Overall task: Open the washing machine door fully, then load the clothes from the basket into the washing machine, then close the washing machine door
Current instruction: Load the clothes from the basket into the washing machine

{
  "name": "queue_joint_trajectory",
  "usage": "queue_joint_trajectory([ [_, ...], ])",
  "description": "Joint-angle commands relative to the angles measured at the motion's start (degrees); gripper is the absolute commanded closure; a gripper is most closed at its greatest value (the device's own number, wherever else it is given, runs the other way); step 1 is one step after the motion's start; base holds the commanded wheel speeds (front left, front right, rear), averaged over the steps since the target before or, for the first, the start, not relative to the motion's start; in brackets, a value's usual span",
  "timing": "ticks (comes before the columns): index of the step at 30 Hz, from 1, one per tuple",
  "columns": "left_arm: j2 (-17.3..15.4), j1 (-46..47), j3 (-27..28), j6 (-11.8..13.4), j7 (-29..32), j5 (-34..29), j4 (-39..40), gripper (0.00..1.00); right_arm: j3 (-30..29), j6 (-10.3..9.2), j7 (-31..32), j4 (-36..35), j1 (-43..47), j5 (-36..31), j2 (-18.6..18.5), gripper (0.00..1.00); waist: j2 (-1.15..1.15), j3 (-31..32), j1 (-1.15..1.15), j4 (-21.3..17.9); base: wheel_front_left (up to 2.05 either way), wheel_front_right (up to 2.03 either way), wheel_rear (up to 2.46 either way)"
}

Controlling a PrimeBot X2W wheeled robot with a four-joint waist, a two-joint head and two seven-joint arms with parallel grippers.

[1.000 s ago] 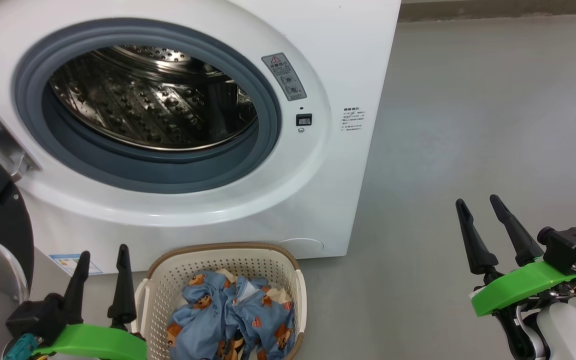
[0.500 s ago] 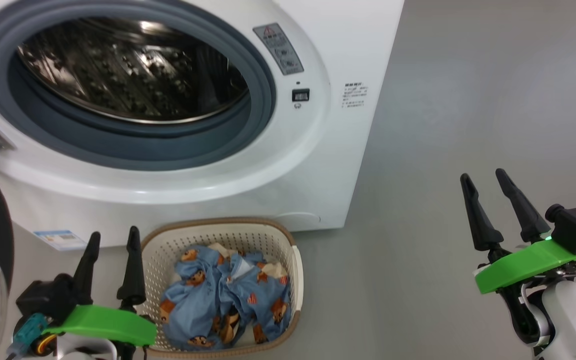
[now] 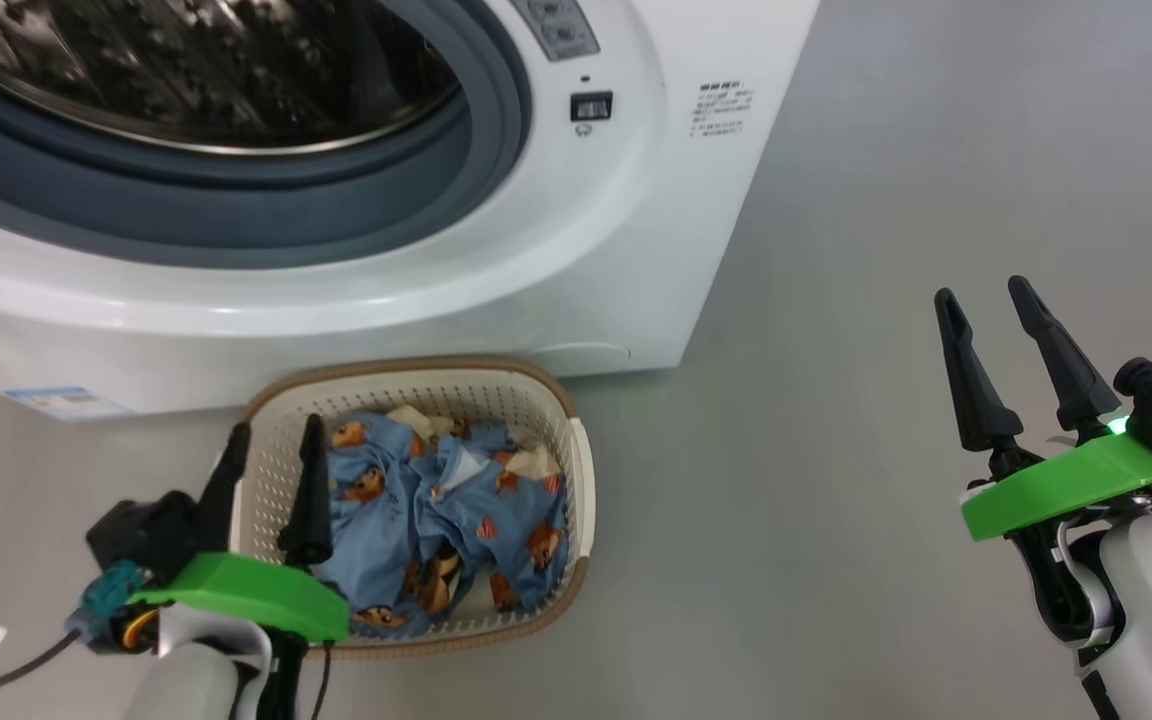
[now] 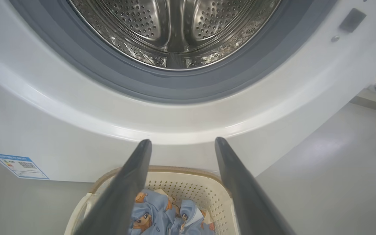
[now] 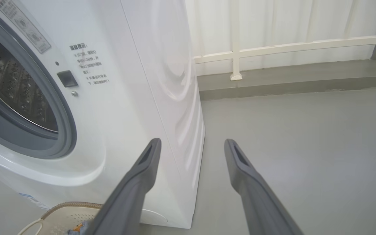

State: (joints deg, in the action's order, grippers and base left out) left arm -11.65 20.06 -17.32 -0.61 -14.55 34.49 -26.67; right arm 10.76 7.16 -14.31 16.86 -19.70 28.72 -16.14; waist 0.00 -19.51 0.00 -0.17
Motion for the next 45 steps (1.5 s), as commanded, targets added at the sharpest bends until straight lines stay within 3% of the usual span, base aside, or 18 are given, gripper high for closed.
queue_joint_trajectory([
  [1, -1.24, 1.56, 1.44, -0.34, -0.10, 0.65, 0.58, 0.00, 0.67, 0.33, -0.69, -1.44, -1.02, -0.27, -0.76, 0.00, 0.00, -2.25, 0.00, -0.38, 0.00, 0.00, 0.00],
  [24, 1.32, 18.61, -5.76, -6.43, 3.95, 0.50, -25.94, 0.00, -0.40, 0.33, -0.69, -4.14, -6.91, -1.20, 1.25, 0.00, 0.00, -18.43, 0.00, -3.35, 0.00, 0.00, 0.00],
  [33, 2.15, 25.53, -10.14, -6.85, 5.40, 1.48, -34.63, 0.00, -0.01, 0.33, -0.69, -5.23, -9.12, -1.59, 1.83, 0.00, 0.00, -23.49, 0.00, -4.87, 0.00, 0.00, 0.00],
  [45, -0.33, 31.85, -11.05, -6.78, 6.68, 4.48, -44.33, 0.00, -0.17, 0.33, -0.69, -6.47, -10.27, -1.81, 2.84, 0.00, 0.00, -29.17, 0.00, -7.57, 0.00, 0.00, 0.00],
])
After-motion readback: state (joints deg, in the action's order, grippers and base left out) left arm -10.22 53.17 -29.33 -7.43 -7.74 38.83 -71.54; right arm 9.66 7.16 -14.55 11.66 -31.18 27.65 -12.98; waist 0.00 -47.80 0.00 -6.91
